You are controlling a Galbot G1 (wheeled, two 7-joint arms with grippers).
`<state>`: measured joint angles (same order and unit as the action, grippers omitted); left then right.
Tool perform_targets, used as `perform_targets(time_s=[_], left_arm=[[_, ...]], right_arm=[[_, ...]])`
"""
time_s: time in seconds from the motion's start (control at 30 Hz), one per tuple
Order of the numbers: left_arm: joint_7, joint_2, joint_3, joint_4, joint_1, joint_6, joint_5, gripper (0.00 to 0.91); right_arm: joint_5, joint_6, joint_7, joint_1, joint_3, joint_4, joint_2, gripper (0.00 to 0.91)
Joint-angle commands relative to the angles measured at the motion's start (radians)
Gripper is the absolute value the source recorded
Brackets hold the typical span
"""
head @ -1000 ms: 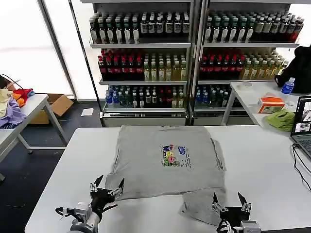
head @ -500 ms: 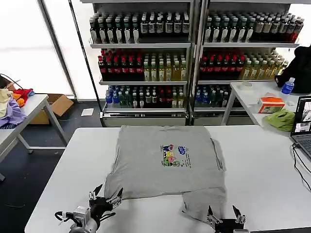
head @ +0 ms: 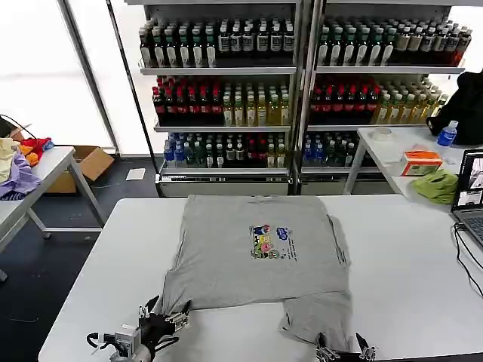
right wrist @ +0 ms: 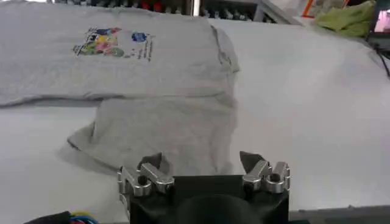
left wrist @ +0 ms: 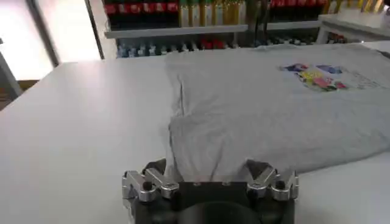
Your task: Fold and organize the clothes.
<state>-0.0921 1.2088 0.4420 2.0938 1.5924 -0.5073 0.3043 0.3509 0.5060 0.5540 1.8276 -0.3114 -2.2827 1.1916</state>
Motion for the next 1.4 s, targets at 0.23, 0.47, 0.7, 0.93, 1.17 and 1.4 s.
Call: perform_targets(time_s=[0.23,0.47,0.7,0.93,1.17,1.4], left_arm=[[0.007,-0.001,-0.005,-0.012,0.008,-0.011,0.002,0.000],[0.013,-0.001,-0.011,-0.011,0.007,-0.011,0.002,0.000],[0.010,0.018,-0.018,-0.022,-0.001,0.044,0.000,0.000],[0.012,0.049,-0.016,-0.020,-0.060,0.179,0.014,0.000],[0.026,0.109,-0.033,-0.059,-0.187,0.264,0.040,0.000],[0.025,0.127,-0.042,-0.186,-0.365,0.269,0.091,0.000]], right_arm=[[0.006,-0.021,0.009,0.004,0.011,0.039,0.002,0.000],[-0.005,-0.036,0.007,-0.012,-0.013,0.027,0.009,0.000],[-0.010,-0.054,-0.014,-0.033,-0.049,0.019,0.019,0.000],[-0.045,-0.195,-0.078,-0.084,-0.083,0.027,0.034,0.000],[-0.112,-0.296,-0.125,-0.192,-0.103,0.035,0.072,0.000],[-0.130,-0.290,-0.128,-0.458,-0.102,0.165,0.087,0.000]])
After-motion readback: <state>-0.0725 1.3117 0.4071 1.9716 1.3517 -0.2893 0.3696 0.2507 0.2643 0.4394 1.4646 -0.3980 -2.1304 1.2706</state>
